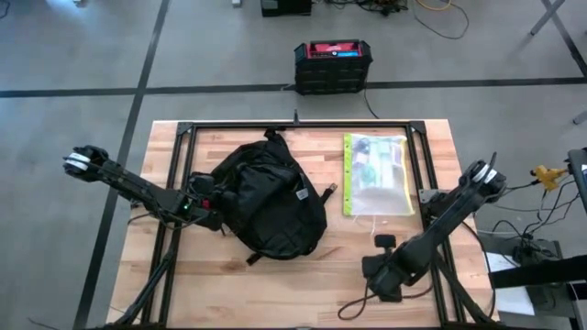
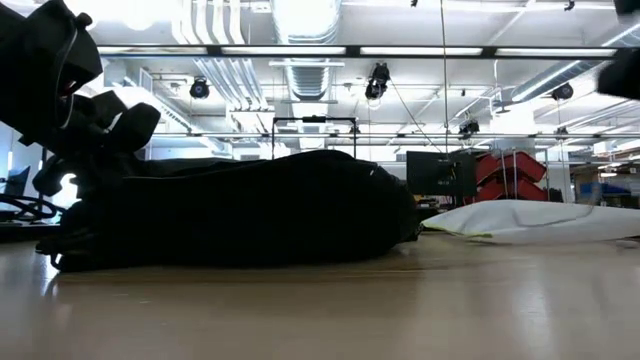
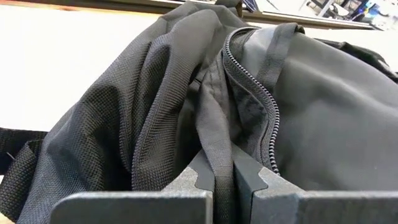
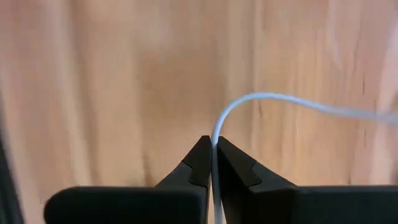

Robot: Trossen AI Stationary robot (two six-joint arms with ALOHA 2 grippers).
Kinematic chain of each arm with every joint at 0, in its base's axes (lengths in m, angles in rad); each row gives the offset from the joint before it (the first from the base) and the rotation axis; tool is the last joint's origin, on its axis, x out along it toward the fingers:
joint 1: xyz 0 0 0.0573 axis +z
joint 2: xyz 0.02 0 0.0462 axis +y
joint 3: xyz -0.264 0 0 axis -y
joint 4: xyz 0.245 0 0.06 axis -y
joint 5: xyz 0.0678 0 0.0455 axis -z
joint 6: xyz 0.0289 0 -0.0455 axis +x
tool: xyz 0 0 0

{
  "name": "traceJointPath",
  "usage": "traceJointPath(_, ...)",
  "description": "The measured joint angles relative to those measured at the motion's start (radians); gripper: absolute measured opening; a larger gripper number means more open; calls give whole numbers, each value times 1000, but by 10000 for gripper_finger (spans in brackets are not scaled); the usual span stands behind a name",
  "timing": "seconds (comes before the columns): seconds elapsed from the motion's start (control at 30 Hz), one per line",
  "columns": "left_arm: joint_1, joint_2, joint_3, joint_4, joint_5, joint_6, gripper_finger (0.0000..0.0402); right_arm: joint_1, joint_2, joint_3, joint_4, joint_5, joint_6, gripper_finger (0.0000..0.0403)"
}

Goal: Unpack backpack
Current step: Remove the white charger cable from the black backpack, then remove the black cellphone from the black backpack

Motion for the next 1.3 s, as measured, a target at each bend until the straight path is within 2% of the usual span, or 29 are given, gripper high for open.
traceJointPath(0.17,0,2,0,3,10,36,1,0,15,32,-171,-130,108,61)
traceJointPath(0.3,0,2,0,35,13,95,4,-2,8,90,-315,-143,123,121)
traceJointPath(0.4,0,0,6,95,18,192,3,-20,0,154,-377,-77,66,169)
traceJointPath(0.47,0,-3,24,158,19,278,2,-43,-7,199,-362,58,8,195)
traceJointPath(0.57,0,-4,65,269,20,428,1,-77,-13,254,-258,351,-119,224)
traceJointPath(0.63,-1,-4,105,342,21,537,1,-113,-14,264,-127,473,-251,236)
traceJointPath(0.77,-3,-8,215,392,25,714,1,-227,-10,237,151,471,-517,240)
traceJointPath(0.9,-6,-12,320,392,28,842,1,-358,39,204,311,461,-654,229)
traceJointPath(1.07,-13,-10,400,392,27,928,1,-507,114,188,476,458,-680,217)
traceJointPath(1.3,-14,-10,413,392,24,971,1,-681,249,188,684,408,-647,204)
